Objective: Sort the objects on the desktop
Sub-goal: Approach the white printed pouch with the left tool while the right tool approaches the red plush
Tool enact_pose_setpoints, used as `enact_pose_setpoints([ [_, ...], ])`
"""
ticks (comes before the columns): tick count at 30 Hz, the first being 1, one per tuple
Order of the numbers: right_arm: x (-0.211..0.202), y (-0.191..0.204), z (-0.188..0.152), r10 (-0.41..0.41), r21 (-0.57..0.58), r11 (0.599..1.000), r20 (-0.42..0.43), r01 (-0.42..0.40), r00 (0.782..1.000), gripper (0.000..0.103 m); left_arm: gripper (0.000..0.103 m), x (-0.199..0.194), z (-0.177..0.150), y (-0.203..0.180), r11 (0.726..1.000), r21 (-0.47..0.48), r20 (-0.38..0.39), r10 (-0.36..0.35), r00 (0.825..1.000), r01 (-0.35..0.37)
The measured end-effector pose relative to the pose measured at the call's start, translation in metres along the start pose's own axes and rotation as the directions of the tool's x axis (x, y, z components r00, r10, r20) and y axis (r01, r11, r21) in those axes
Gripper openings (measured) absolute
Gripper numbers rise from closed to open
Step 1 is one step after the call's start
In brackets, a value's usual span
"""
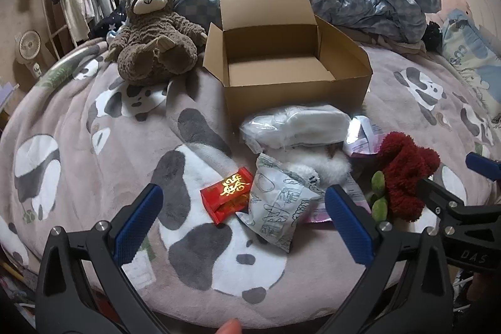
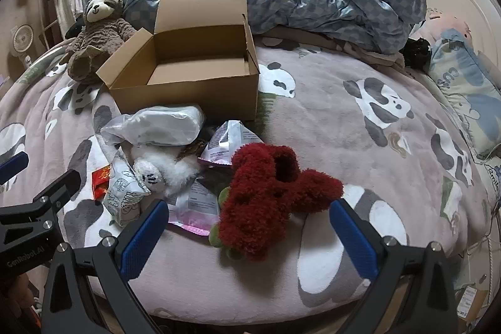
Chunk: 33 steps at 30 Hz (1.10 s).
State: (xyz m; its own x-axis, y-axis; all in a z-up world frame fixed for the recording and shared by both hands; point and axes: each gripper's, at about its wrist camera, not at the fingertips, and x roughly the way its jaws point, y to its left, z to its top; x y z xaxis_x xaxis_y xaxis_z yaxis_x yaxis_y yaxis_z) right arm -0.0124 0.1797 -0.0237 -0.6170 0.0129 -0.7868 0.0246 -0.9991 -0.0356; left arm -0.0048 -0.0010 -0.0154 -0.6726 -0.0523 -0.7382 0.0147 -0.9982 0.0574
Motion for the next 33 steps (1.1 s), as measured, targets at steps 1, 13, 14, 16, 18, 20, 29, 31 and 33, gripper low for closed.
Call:
enact_pose_setpoints([
  [1, 0.0, 0.0, 0.0, 0.002, 0.0, 1.0, -0.001, -0.002, 1.0, 0.103, 0.103, 0.001, 0.0, 0.001, 1.0, -0.005, -0.002, -0.004, 1.0, 0.004],
  [13, 0.002, 0.004, 0.0, 0.015, -0.01, 1.0, -0.006, -0.015, 1.0, 0.103, 0.103, 0.003, -0.005, 0.005, 1.0, -0.01, -0.018, 0.014, 1.0, -0.015],
  [14, 0.003, 0.004, 0.0, 0.016, -0.01, 1.0, -0.006, -0.016, 1.0, 0.103, 0.103, 0.003, -0.005, 0.006, 1.0, -0.012, -0.021, 0.013, 1.0, -0.013],
  [16, 0.003, 0.004, -0.001, 0.02, -0.009, 1.0, -0.007, -0.02, 1.0, 0.103, 0.103, 0.004, -0.007, 0.007, 1.0, -0.013, -0.026, 0.016, 1.0, -0.017],
  [18, 0.004, 0.003, -0.002, 0.028, -0.009, 1.0, -0.009, -0.028, 1.0, 0.103, 0.103, 0.005, -0.009, 0.008, 1.0, -0.012, -0.032, 0.022, 0.999, -0.023],
  [20, 0.004, 0.003, -0.004, 0.032, -0.011, 0.999, -0.01, -0.032, 0.999, 0.103, 0.103, 0.006, -0.01, 0.01, 1.0, -0.014, -0.038, 0.025, 0.999, -0.025],
  [29, 0.008, 0.001, -0.014, 0.045, -0.028, 0.999, -0.022, -0.045, 0.999, 0.103, 0.103, 0.011, -0.018, 0.013, 0.999, -0.008, -0.059, 0.032, 0.998, -0.033],
  [31, 0.009, 0.001, -0.017, 0.046, -0.031, 0.998, -0.022, -0.047, 0.999, 0.103, 0.103, 0.013, -0.02, 0.012, 0.999, -0.004, -0.065, 0.031, 0.997, -0.032],
  [33, 0.011, 0.0, -0.021, 0.05, -0.037, 0.998, -0.025, -0.051, 0.998, 0.103, 0.103, 0.015, -0.023, 0.011, 1.0, 0.003, -0.072, 0.031, 0.997, -0.03],
])
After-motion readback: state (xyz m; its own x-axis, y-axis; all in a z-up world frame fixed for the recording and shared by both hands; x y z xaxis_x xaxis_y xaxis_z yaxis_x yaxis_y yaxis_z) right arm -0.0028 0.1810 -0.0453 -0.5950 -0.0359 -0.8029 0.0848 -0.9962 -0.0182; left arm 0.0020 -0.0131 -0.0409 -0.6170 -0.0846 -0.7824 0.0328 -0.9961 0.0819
